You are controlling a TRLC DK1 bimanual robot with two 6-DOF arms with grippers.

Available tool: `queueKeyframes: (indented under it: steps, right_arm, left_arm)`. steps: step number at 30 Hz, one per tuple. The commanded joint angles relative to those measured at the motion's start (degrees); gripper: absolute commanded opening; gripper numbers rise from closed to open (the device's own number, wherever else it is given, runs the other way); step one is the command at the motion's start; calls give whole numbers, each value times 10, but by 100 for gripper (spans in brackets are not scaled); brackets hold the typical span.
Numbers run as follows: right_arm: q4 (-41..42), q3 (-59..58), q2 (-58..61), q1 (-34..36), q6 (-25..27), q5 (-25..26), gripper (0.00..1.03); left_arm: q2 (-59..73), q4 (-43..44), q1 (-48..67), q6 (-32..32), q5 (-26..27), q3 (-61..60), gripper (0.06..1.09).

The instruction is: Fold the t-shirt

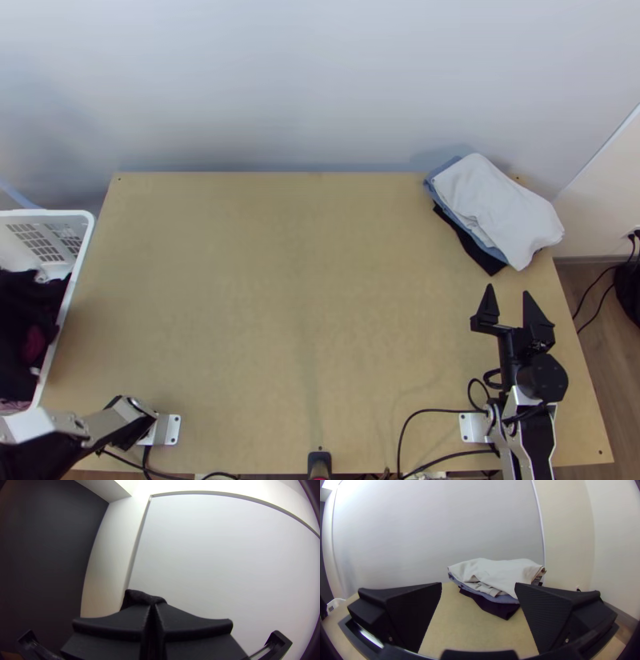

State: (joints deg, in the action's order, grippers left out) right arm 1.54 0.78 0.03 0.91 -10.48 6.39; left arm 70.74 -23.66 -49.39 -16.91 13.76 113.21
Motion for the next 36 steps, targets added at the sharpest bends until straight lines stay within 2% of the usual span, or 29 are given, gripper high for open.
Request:
queueKeyframes:
  steps: [1,5,8,15,22,26,29,36]
  right_arm:
    - [-9,-4,-1,1,1,1,99]
    - [-9,-4,-1,1,1,1,99]
    - [-10,-4,-1,1,1,1,99]
    - [-10,-4,-1,1,1,1,99]
    - [-10,-4,-1,1,1,1,99]
    - [-10,-4,-1,1,1,1,99]
    - [-10,-4,-1,1,1,1,99]
    - [-9,-4,-1,1,1,1,99]
  left_arm:
    - [-26,-18,63,15,1,14,9]
    - [-50,-53,166,37,-16,8,9]
    - [-52,-84,272,56,-57,4,9]
    - [-61,-110,540,121,-204,-101,9]
    - [-43,-75,758,137,-325,-183,9]
    - [9,-46,859,137,-364,-187,9]
    - [55,-15,919,137,-374,-180,9]
    - [177,55,1029,138,-406,-79,9]
